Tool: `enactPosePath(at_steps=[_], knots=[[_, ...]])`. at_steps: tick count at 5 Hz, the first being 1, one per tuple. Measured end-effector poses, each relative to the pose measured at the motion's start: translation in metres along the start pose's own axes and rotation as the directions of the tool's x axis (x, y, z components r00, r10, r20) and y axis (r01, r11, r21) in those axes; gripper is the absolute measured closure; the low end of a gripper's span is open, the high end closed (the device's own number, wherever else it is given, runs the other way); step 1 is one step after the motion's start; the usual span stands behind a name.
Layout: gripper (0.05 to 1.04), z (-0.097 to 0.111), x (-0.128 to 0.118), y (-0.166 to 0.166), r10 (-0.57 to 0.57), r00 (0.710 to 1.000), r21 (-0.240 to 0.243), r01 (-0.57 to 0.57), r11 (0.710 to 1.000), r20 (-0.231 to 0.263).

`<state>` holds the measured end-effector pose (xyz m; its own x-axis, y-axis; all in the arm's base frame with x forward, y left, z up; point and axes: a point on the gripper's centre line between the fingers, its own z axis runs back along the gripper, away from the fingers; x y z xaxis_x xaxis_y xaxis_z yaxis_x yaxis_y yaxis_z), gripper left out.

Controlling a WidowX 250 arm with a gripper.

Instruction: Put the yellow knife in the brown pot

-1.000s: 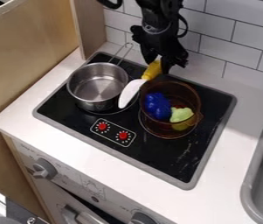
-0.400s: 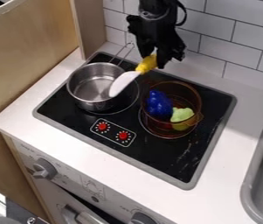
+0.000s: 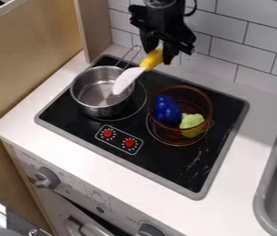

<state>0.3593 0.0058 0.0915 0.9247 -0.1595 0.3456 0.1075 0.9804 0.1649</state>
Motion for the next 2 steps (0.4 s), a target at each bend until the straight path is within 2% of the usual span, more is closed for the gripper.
enactPosePath(at_steps=[2], knots=[[0.624, 0.012, -0.011, -0.035, 0.042, 0.999, 0.030, -0.041, 0.999, -0.032]])
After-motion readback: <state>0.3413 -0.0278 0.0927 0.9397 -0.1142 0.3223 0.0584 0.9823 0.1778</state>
